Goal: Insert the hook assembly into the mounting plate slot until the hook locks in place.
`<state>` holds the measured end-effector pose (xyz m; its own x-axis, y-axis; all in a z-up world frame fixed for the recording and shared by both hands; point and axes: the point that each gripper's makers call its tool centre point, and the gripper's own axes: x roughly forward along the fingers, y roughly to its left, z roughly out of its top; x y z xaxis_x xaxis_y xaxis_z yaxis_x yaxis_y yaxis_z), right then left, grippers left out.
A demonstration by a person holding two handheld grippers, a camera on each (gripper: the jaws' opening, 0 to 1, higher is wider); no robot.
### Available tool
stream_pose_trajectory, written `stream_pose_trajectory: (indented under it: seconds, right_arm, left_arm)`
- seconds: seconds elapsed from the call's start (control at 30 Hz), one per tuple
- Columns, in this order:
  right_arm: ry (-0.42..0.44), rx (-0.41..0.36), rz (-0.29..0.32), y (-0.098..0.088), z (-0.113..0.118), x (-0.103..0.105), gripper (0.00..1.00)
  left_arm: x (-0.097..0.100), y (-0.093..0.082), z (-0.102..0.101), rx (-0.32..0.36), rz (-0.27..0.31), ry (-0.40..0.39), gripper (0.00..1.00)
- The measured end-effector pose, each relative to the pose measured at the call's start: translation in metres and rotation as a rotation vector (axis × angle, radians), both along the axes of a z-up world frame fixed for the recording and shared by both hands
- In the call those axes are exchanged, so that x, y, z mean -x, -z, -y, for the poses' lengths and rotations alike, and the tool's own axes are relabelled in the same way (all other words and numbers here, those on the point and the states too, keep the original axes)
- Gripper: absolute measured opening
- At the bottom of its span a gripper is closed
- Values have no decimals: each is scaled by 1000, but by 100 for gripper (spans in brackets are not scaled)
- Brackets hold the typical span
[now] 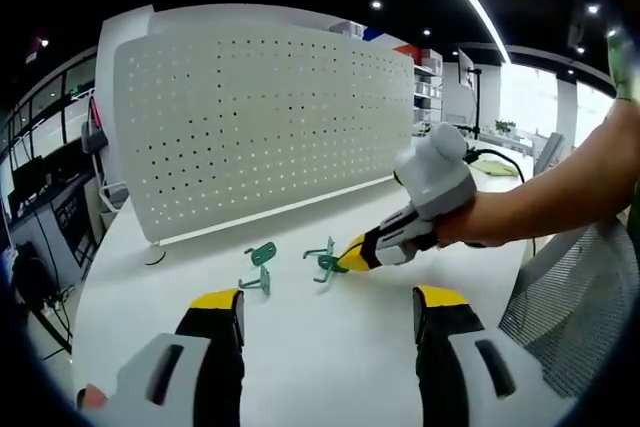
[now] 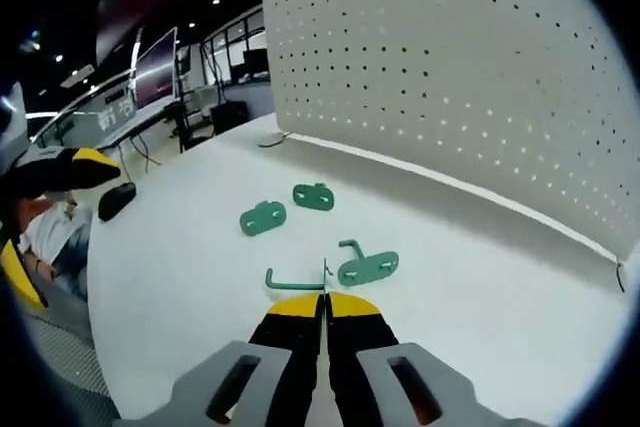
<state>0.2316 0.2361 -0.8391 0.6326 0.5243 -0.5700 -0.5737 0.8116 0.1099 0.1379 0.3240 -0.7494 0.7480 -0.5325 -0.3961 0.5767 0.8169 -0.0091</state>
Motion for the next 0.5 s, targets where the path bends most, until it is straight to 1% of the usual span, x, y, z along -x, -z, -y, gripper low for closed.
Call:
stream_pose_trajectory:
  seconds: [0.07, 0.17, 0.43, 0.47, 0.5]
  right_arm:
    - [15, -23, -13, 0, 1, 0, 0]
    - [48, -82, -48, 1, 2, 2, 0]
    - [96, -170, -94, 2, 5, 5, 0]
    - [112, -198, -107, 1, 5, 6, 0]
    - [119, -206, -109, 1, 6, 6, 0]
  left_arm:
    - [0, 0, 0, 0, 1, 0, 71]
    - [0, 0, 0, 0, 2, 1, 71]
    - [0, 0, 1, -2, 2, 4, 71]
    - [0, 0, 1, -2, 1, 4, 71]
    - [0, 0, 1, -3, 1, 5, 71]
